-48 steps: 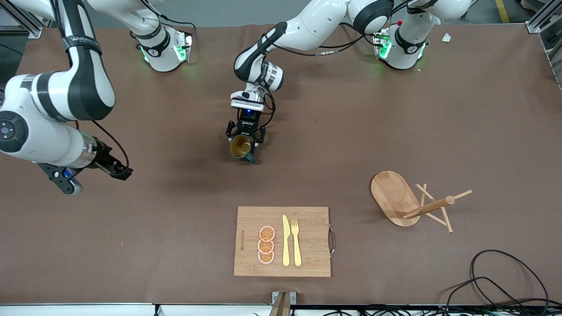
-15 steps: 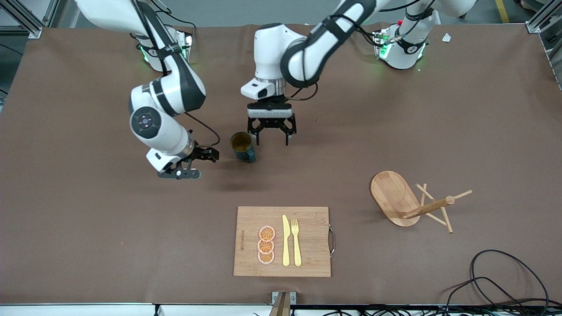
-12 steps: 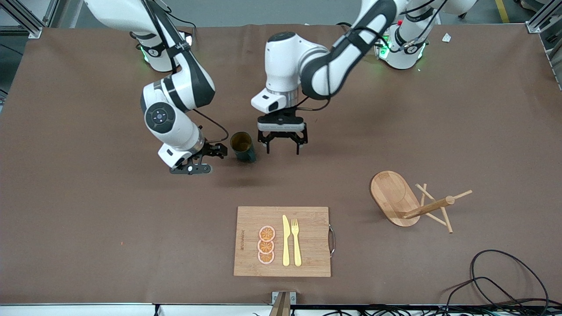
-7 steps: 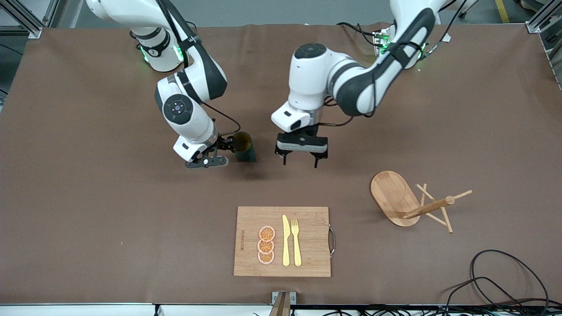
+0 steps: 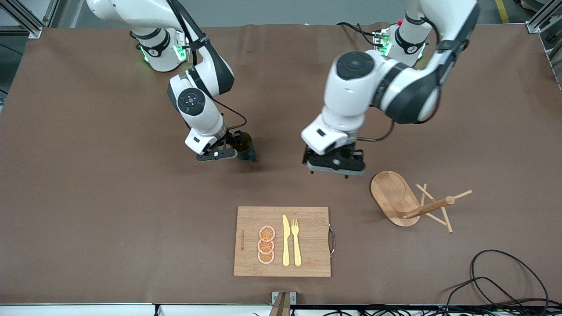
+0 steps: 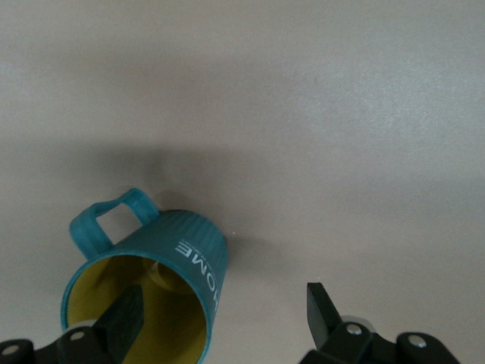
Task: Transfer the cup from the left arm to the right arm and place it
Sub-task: 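Grasp the mug with the right gripper while the left gripper withdraws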
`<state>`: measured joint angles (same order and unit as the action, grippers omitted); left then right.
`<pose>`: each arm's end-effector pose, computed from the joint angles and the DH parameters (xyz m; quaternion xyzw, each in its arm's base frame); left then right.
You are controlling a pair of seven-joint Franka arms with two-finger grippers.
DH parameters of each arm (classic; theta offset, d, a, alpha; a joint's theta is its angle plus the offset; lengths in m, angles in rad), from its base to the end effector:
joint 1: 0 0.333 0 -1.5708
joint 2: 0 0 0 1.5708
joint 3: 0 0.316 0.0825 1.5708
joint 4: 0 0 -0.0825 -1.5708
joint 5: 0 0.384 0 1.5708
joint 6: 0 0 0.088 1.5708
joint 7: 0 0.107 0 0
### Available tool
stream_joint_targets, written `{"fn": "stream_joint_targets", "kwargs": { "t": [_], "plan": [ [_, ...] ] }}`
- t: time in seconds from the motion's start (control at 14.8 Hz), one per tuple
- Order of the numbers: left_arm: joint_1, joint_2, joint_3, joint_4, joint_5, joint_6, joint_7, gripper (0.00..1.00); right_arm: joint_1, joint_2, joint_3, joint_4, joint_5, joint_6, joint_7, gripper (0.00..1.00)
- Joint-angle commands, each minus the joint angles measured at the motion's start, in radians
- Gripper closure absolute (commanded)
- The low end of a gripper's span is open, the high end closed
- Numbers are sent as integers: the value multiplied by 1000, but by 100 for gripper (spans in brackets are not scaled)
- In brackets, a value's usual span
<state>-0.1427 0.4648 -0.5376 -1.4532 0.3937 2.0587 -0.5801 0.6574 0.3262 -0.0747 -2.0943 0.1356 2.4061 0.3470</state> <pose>0.5966 -0.3716 0.4681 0.9883 -0.0882 0.1247 0.0049 0.4847 0.3212 0.2642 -0.9970 -0.0690 0.0204 0.0269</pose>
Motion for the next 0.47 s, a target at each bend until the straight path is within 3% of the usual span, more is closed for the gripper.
{"fn": "stream_joint_targets", "kwargs": {
  "t": [0.0, 0.41],
  "plan": [
    [29, 0, -12, 62, -44, -118, 69, 0, 22, -13, -8, -29, 10, 16, -13, 11],
    [97, -30, -15, 139, -90, -321, 147, 0, 42, 7, -8, -27, 9, 21, -13, 37]
  ]
}}
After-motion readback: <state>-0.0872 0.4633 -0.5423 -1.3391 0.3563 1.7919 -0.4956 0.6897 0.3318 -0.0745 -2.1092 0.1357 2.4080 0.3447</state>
